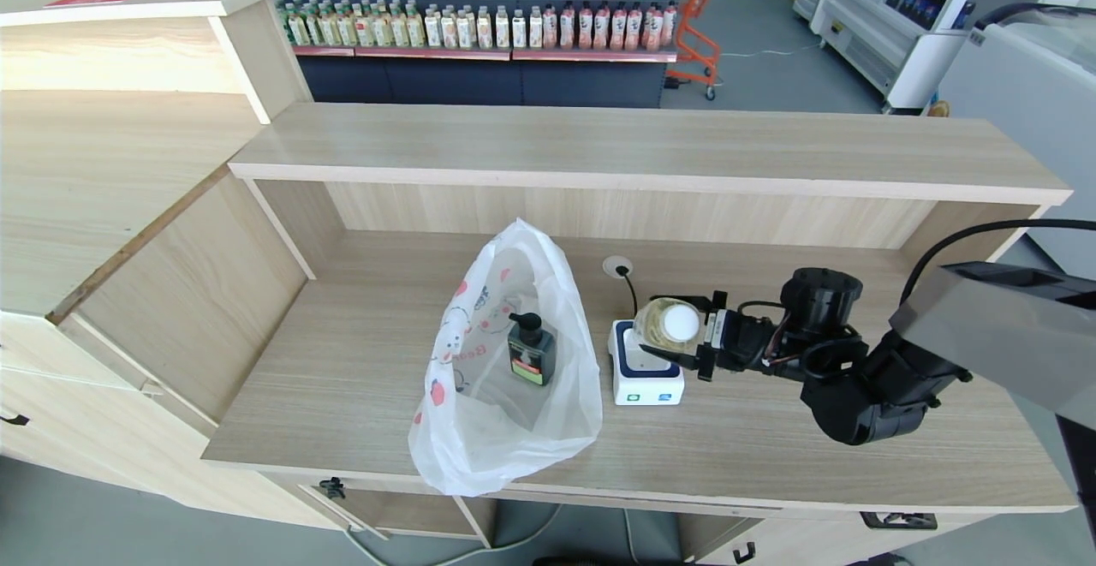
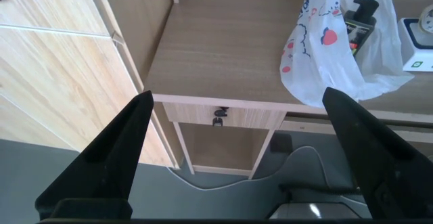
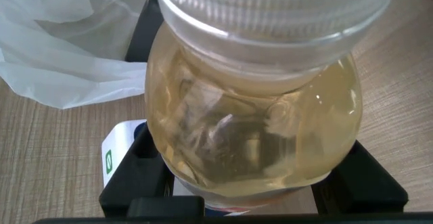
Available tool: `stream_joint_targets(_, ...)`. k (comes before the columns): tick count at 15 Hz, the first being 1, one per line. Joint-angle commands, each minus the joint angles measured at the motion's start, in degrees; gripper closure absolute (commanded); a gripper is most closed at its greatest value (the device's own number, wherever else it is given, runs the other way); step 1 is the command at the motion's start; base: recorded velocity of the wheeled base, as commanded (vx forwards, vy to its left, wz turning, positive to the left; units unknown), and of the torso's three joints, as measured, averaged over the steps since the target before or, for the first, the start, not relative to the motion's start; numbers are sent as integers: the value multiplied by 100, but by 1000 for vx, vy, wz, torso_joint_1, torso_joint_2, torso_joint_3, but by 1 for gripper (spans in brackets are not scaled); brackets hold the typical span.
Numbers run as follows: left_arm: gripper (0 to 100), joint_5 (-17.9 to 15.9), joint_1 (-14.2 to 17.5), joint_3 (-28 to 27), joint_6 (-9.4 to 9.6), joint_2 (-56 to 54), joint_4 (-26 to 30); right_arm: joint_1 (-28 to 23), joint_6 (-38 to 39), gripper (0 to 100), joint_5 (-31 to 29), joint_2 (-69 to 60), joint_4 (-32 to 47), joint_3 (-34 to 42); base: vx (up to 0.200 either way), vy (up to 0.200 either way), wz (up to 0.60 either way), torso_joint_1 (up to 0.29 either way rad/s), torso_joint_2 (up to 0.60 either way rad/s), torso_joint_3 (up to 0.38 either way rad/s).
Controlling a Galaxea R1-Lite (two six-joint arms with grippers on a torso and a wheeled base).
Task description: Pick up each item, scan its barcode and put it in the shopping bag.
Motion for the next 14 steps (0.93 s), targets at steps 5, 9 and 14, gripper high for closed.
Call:
stream_joint_targets(5,0,4,0,0,-9,-2,0,1,17,100,-17,37,-1,-47,0,0,0,0,0,0)
stream_joint_targets(9,0,4,0,0,0,-2,0,-157,1046,100,-17,-912,-36,322,0,0,0,0,0,0)
stream_joint_targets(14,0,4,0,0,0,-2,0,-51,4887,100,-1212,-3189,-28,1297,0,0,0,0,0,0)
